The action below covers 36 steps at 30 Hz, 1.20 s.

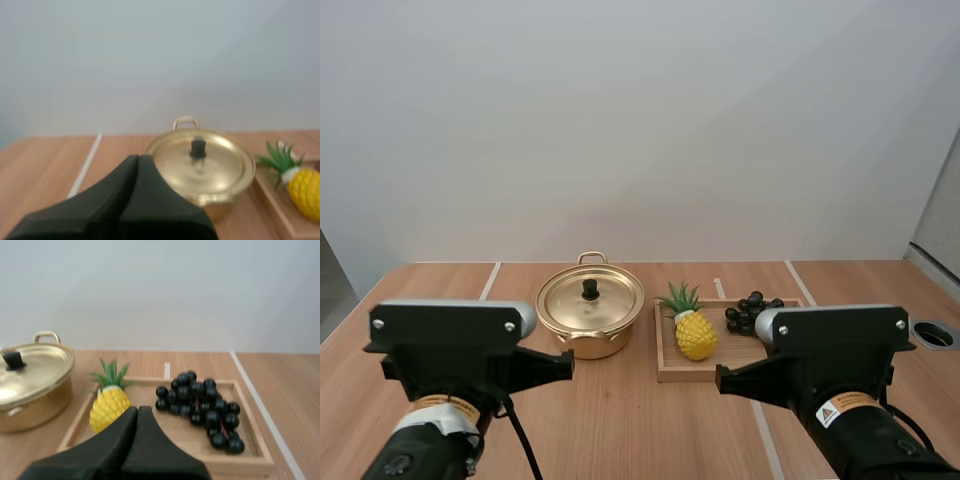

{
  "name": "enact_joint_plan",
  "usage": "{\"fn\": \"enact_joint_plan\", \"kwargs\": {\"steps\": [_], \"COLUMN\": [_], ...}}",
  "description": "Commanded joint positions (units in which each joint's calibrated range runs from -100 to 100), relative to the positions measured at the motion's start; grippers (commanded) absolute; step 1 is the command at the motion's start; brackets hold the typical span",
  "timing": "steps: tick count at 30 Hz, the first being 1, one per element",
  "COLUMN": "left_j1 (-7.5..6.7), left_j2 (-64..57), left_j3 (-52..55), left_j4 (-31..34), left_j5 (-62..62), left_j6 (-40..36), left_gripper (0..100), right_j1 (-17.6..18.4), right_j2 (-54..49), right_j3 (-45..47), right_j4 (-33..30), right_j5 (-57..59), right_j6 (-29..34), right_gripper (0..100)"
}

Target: Open the pot, put the grape inside, and close it

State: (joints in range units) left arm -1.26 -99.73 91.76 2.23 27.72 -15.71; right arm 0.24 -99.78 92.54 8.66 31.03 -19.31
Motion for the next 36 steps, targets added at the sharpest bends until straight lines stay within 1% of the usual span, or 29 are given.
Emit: {"fn": "enact_joint_plan", "kwargs": {"steps": [1,6,10,12,16,18,20,22,24,27,29,32,36], "left_j1": [0.1,0.1,0.1,0.1,0.1,0.1,0.1,0.1,0.1,0.1,0.1,0.1,0.1], "left_j2": [-0.3,-0.3,-0.3,-0.3,-0.3,-0.3,-0.1,3.0,7.9,15.8,21.2,27.7,35.2], "left_j3": [-7.3,-17.5,-25.4,-28.6,-33.7,-34.7,-35.6,-36.7,-38.4,-41.9,-44.0,-47.4,-51.6], "left_j4": [0.2,2.9,2.9,2.8,2.8,2.5,2.5,2.3,1.7,1.0,1.0,1.0,0.2], "left_j5": [-2.3,-1.6,5.6,8.6,8.8,5.8,4.1,5.4,9.7,18.5,20.9,20.0,16.3], "left_j6": [-0.2,-0.2,-0.2,-0.2,-0.2,-0.2,0.8,2.1,2.1,2.1,2.1,2.1,2.1], "left_gripper": [0,0,0,0,0,0,0,0,0,0,0,0,0], "right_j1": [-0.1,-0.1,-0.1,-0.1,-0.1,-0.1,-0.1,-0.1,-0.1,-0.1,-0.1,-0.1,-0.1], "right_j2": [-0.2,-0.2,-0.2,-0.2,-0.2,-0.2,0.6,3.1,7.0,12.4,15.2,19.6,26.8], "right_j3": [-7.1,-18.7,-25.6,-28.1,-31.5,-32.6,-33.8,-35.8,-38.9,-44.8,-47.6,-51.0,-53.3], "right_j4": [0.9,0.6,0.6,0.6,0.7,0.2,-1.3,-1.9,-2.0,-2.0,-2.3,-4.0,-8.3], "right_j5": [-1.4,-1.4,-1.4,-1.4,-2.3,-2.5,-0.2,2.7,7.0,14.3,15.7,15.7,17.1], "right_j6": [-0.1,-0.1,-0.1,-0.1,-0.1,-0.1,-0.1,-0.1,0.0,2.5,3.4,3.4,3.4], "right_gripper": [0,0,0,0,0,0,0,0,0,0,0,0,0]}}
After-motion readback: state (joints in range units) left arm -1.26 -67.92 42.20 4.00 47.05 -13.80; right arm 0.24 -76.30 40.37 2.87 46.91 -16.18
